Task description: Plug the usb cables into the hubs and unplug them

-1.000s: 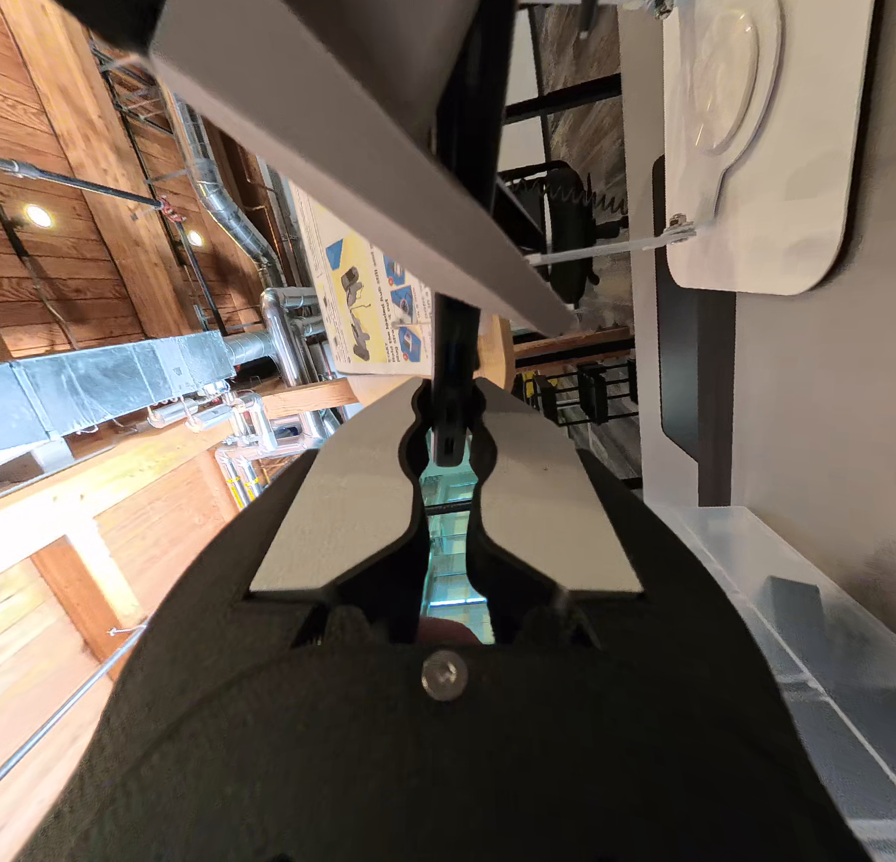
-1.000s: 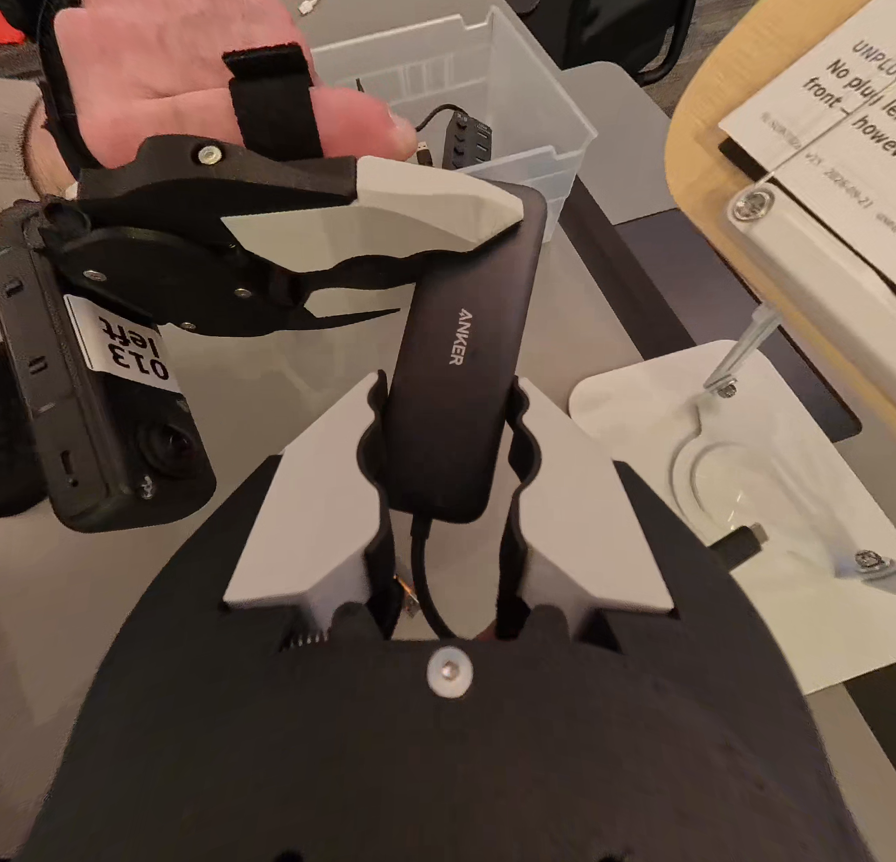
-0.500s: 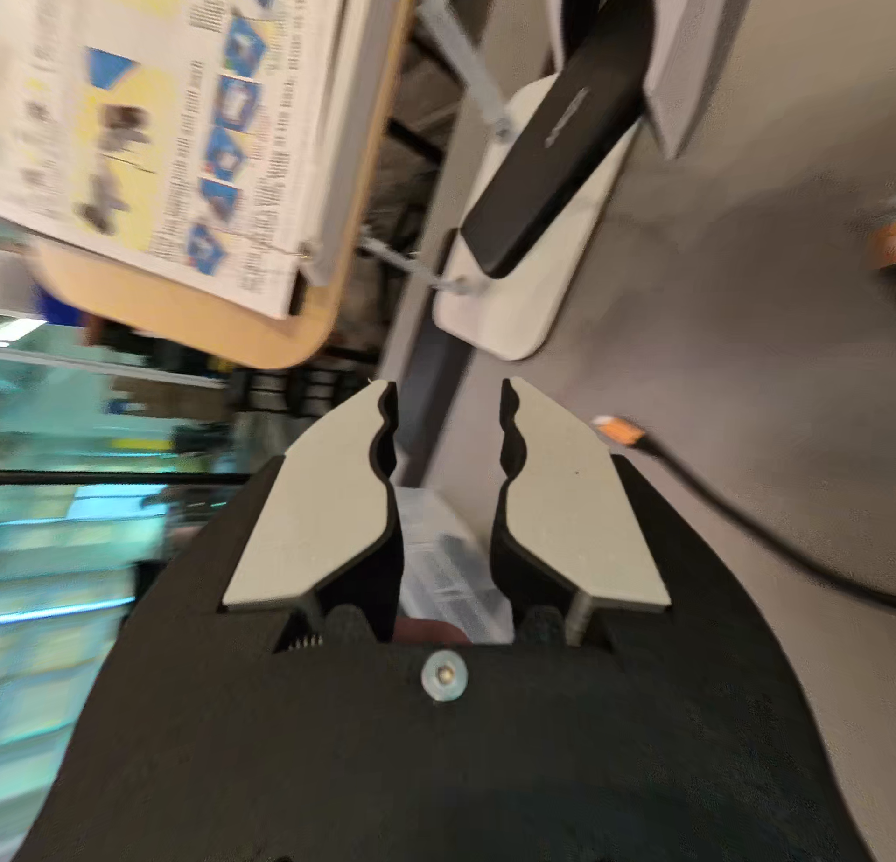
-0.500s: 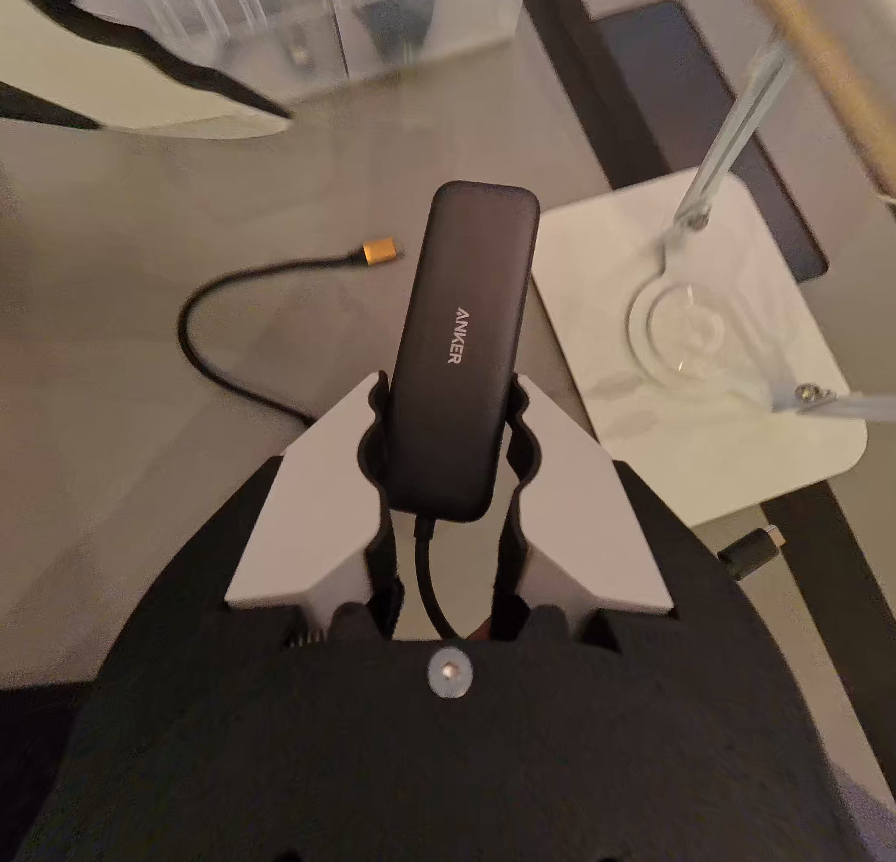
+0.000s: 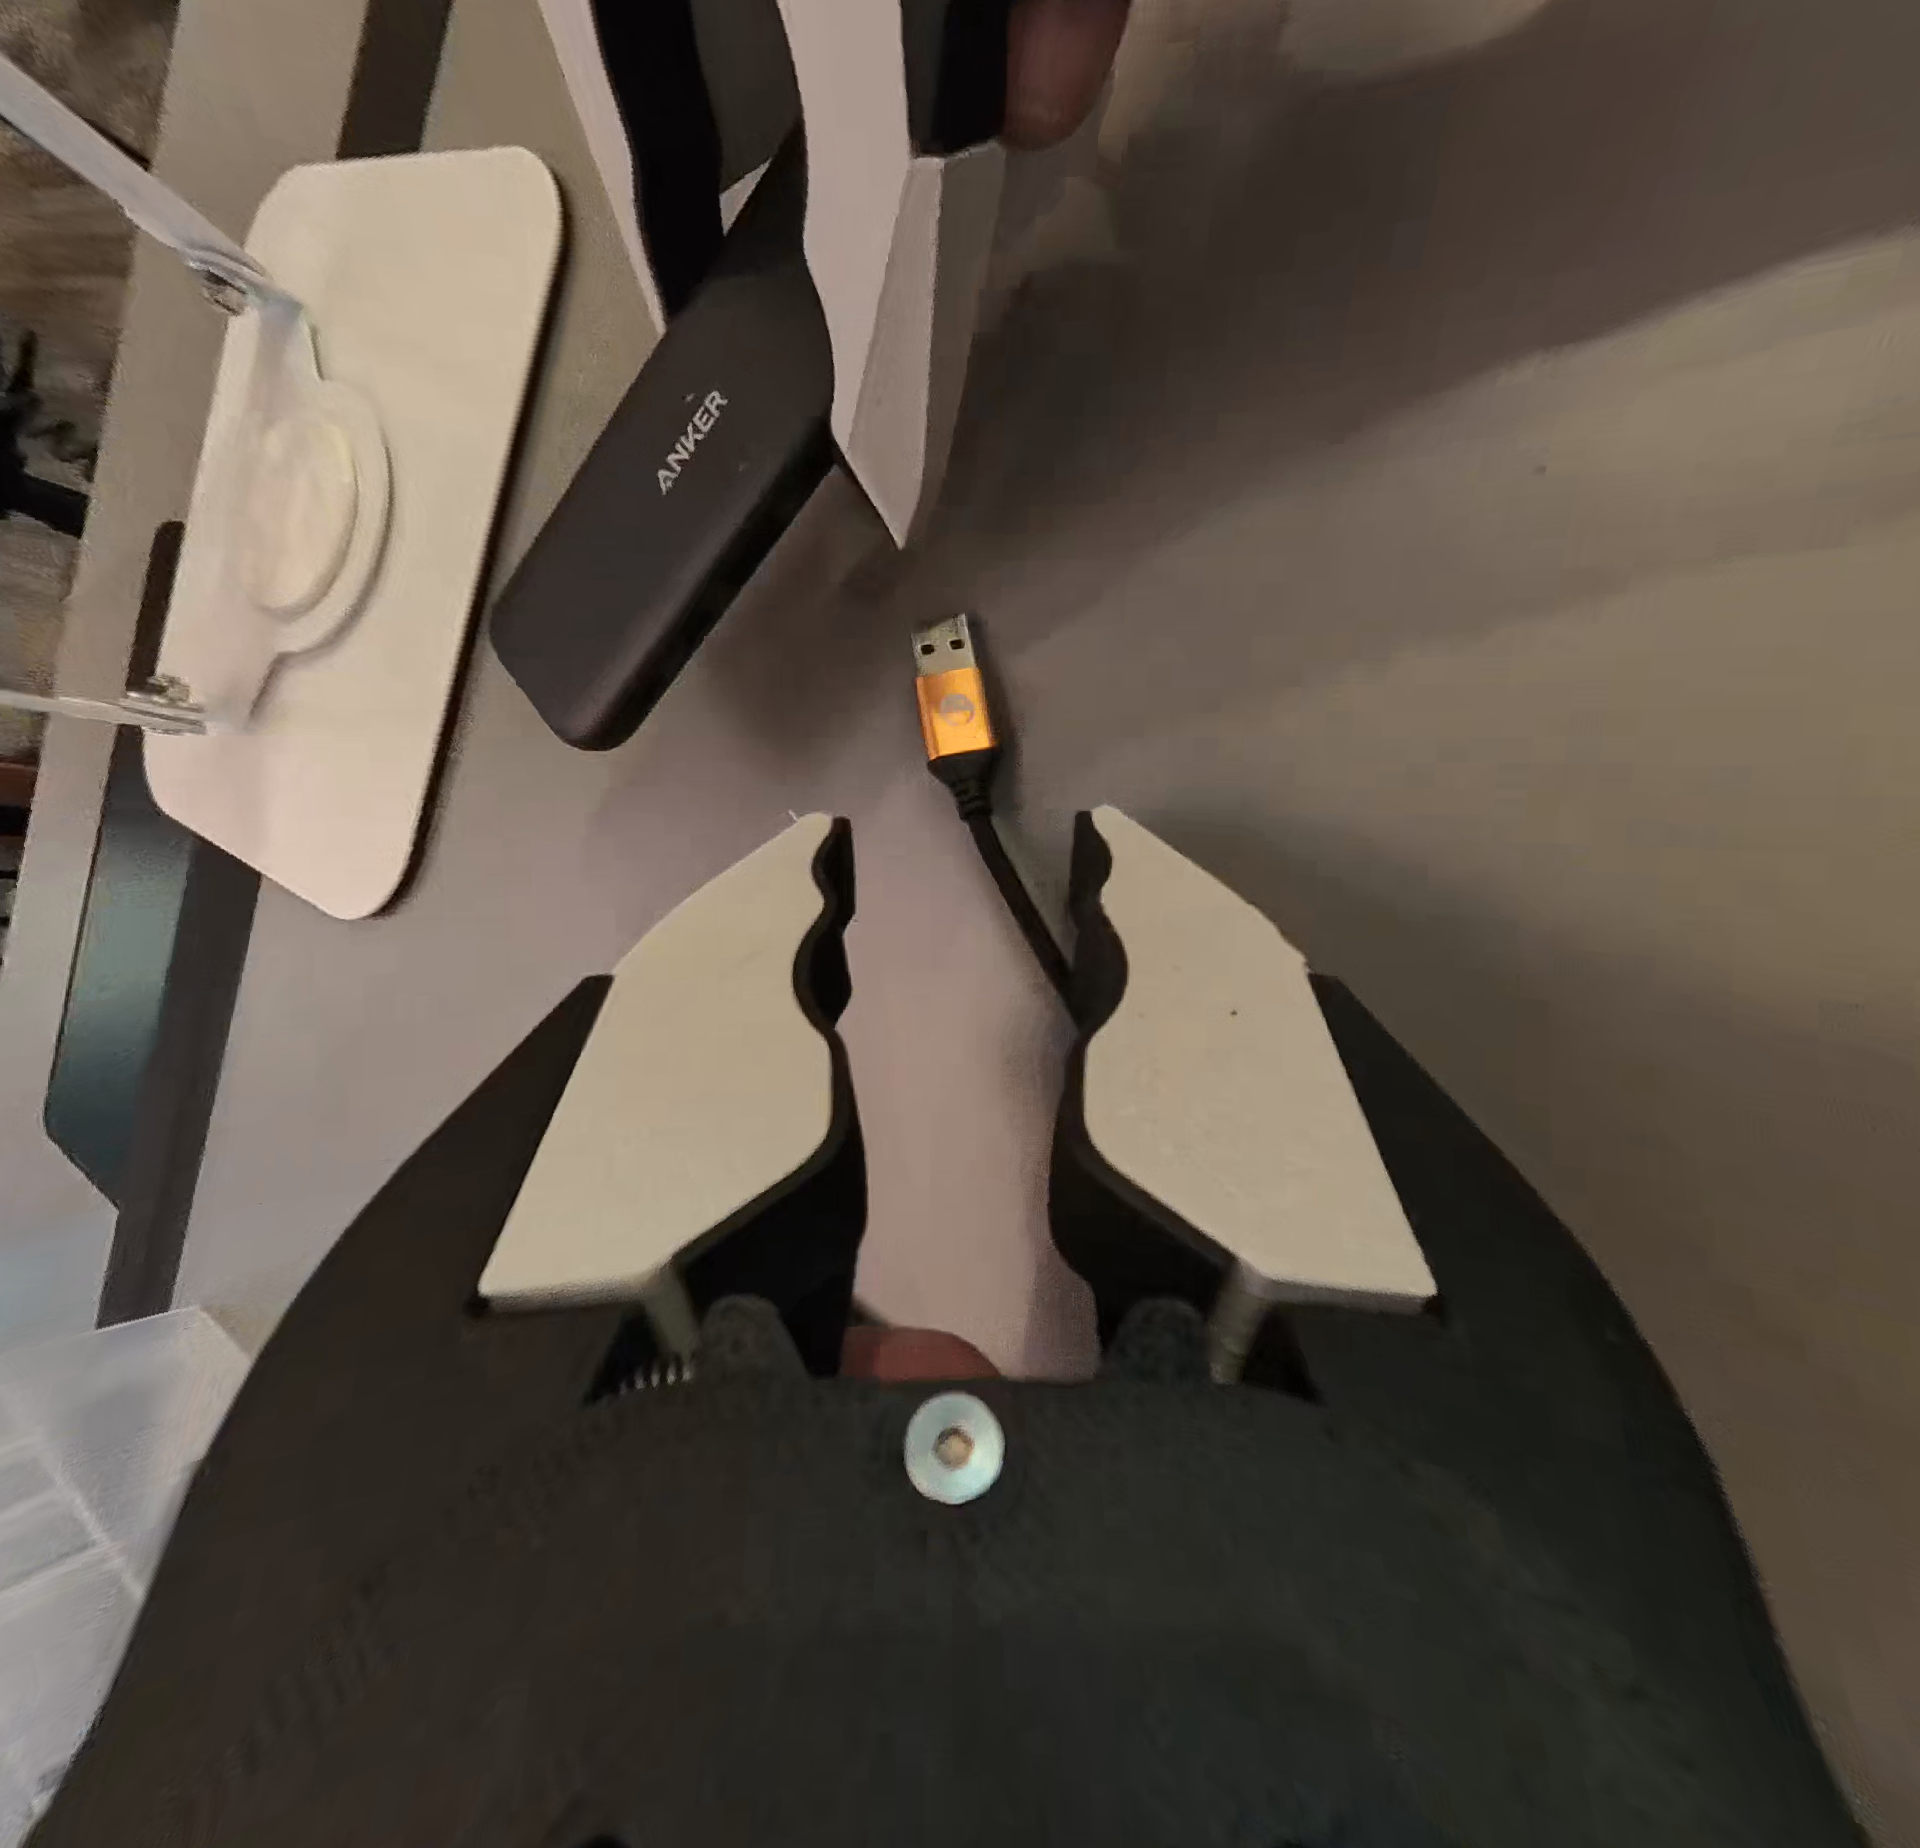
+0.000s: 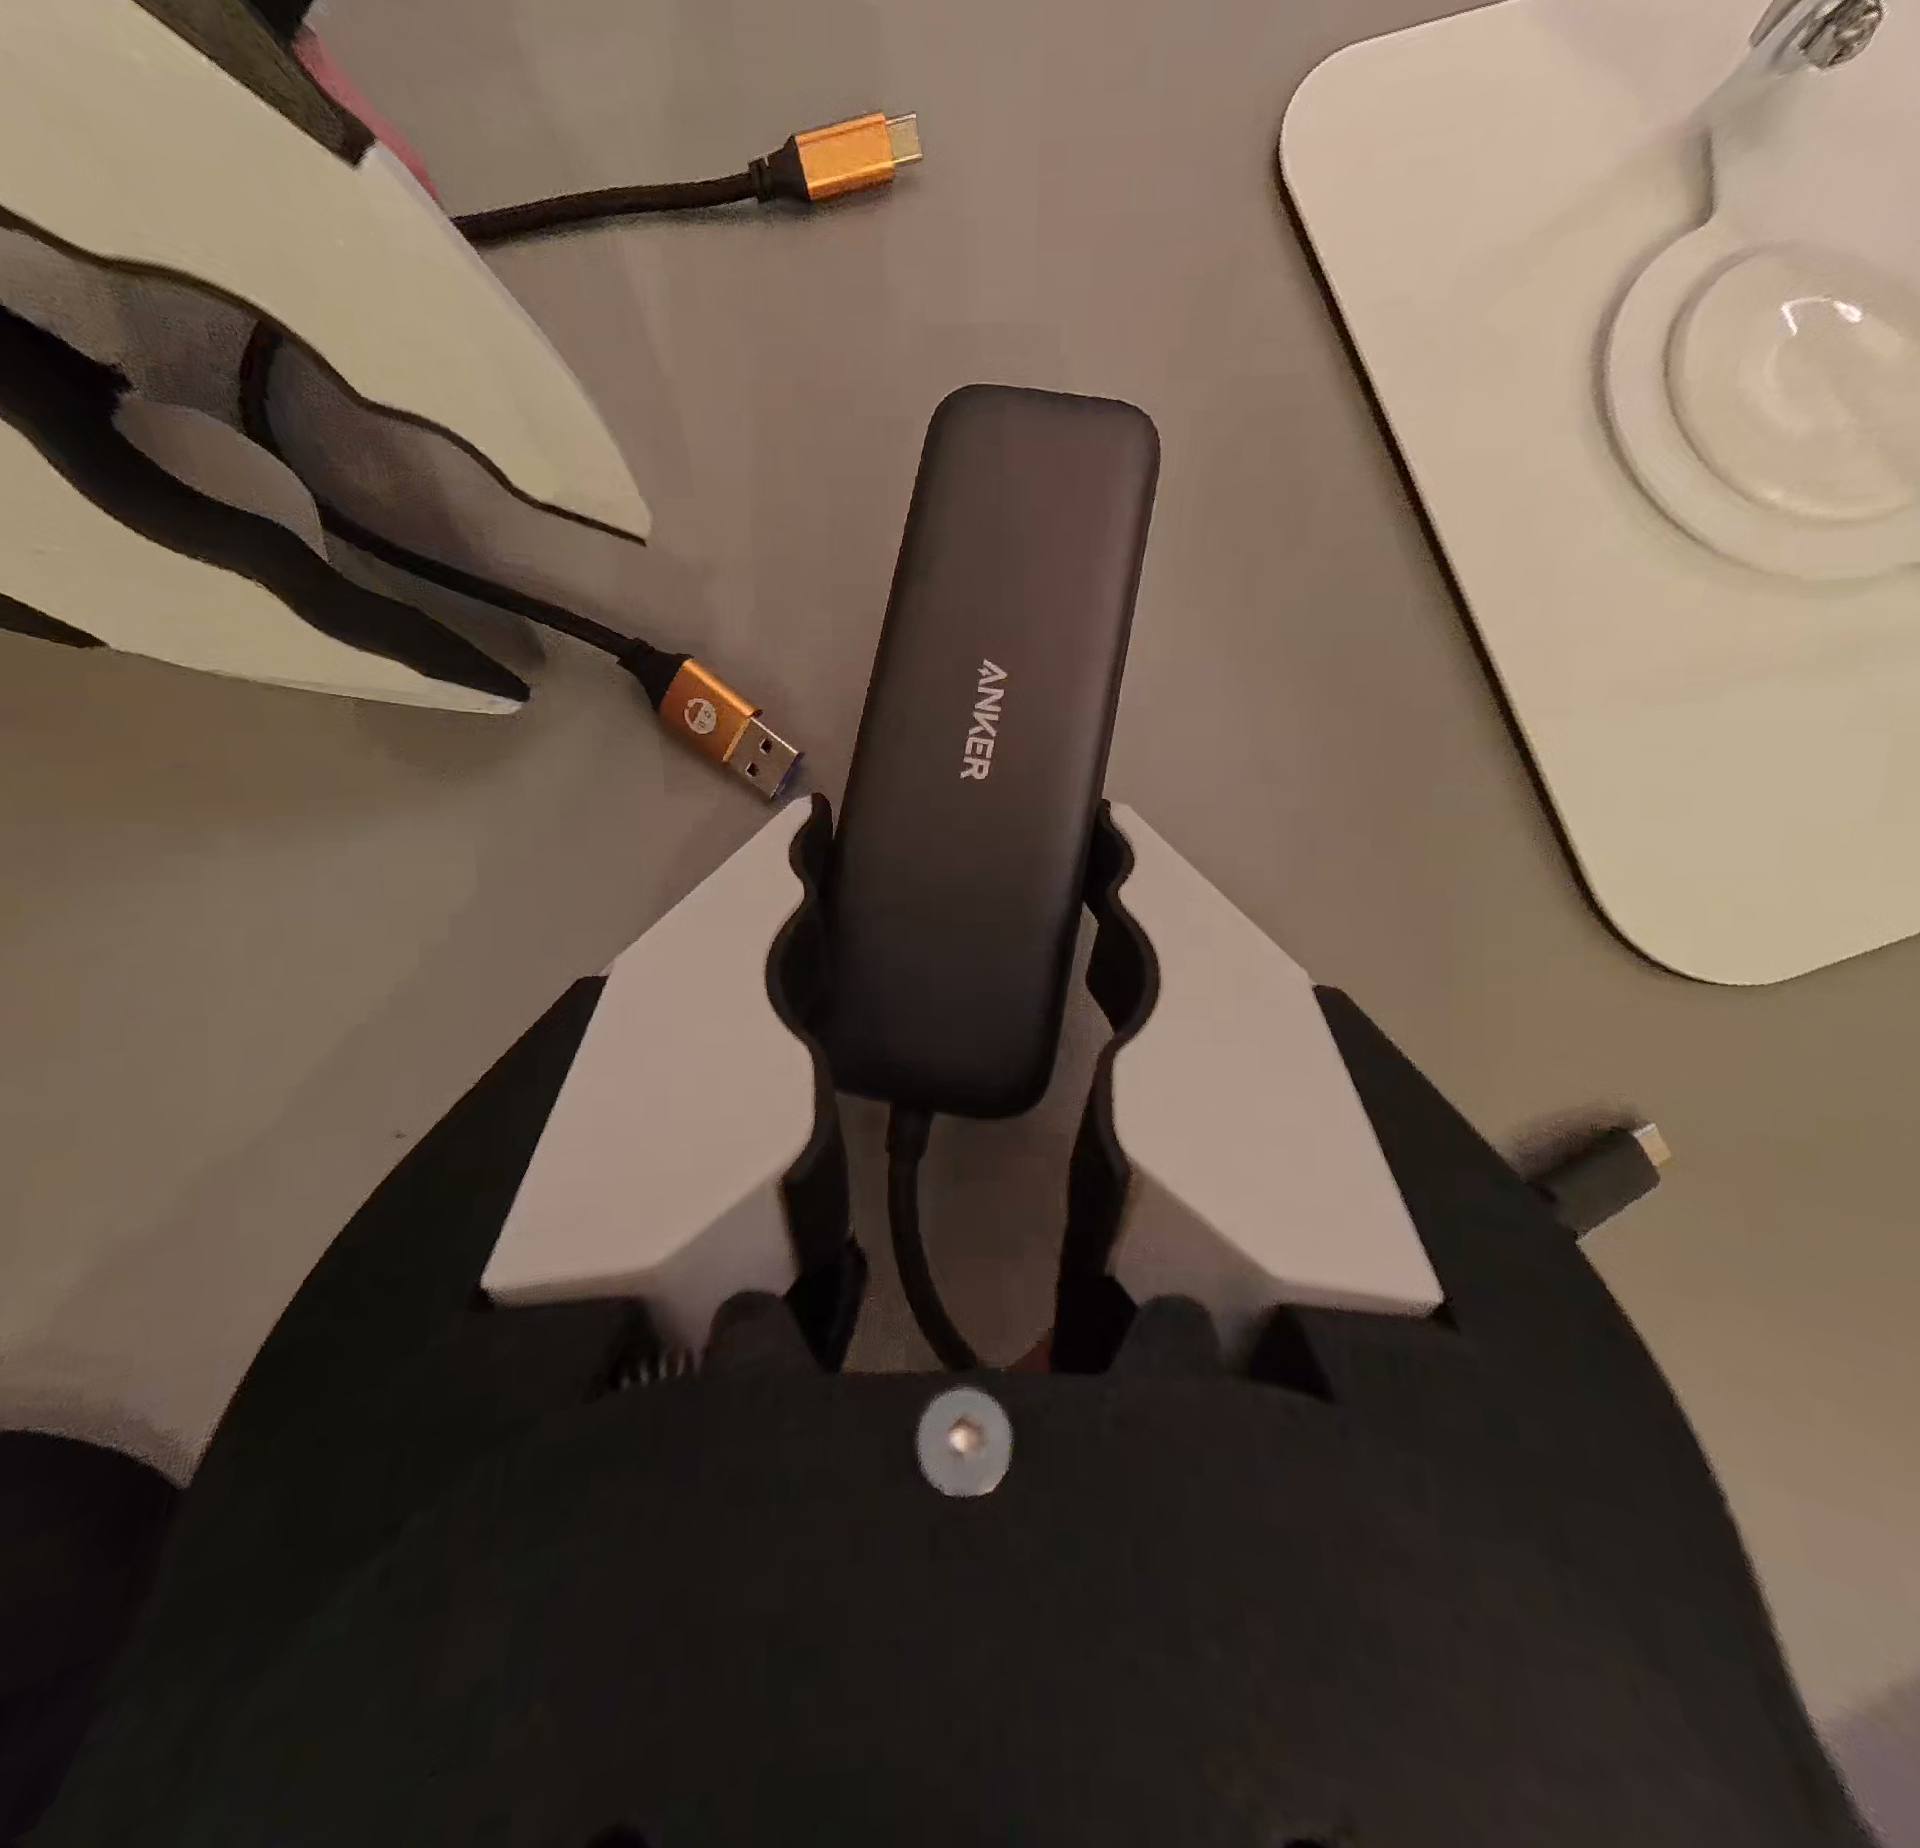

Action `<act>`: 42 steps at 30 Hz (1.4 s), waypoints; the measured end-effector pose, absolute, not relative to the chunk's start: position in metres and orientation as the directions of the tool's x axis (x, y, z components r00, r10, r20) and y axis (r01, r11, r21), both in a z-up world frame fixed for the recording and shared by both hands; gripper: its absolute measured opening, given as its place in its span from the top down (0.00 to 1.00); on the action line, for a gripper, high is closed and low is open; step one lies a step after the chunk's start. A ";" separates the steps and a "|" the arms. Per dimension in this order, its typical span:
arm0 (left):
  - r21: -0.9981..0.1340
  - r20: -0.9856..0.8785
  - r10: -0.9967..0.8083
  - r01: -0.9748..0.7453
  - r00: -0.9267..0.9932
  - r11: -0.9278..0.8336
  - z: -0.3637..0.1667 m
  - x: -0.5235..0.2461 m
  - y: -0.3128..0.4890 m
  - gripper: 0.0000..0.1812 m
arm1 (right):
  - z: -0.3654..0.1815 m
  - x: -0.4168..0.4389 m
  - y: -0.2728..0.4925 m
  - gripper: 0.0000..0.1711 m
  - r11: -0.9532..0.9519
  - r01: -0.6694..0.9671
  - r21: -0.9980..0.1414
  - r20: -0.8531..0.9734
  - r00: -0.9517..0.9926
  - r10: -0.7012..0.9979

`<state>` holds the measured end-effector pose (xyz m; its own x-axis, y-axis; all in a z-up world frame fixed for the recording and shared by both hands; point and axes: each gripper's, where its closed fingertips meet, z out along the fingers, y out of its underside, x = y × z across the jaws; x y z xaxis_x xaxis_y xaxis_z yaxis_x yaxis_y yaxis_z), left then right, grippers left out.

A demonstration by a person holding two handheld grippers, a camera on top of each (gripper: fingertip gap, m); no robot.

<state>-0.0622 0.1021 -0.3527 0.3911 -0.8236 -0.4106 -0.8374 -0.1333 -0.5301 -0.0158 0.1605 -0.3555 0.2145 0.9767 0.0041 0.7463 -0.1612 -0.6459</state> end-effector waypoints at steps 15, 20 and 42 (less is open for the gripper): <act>-0.545 -0.343 -0.822 -0.809 0.456 -0.221 -0.369 -0.062 0.112 0.97 | -0.369 -0.016 0.156 0.72 -0.165 0.690 -0.705 -0.010 0.223 0.975; -0.546 -0.340 -0.822 -0.807 0.456 -0.222 -0.369 -0.063 0.113 0.97 | -0.369 -0.016 0.155 0.72 -0.158 0.733 -0.662 0.012 0.221 0.975; -0.503 -0.357 -0.832 -0.838 0.425 -0.212 -0.367 -0.074 0.109 0.97 | -0.370 -0.018 0.148 0.72 -0.118 0.886 -0.449 -0.001 0.131 0.991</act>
<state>-0.0738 0.1087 -0.3670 0.4251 -0.8318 -0.3570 -0.8378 -0.2124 -0.5029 -0.0180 0.1481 -0.3705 0.1312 0.9913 -0.0006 0.8856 -0.1175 -0.4494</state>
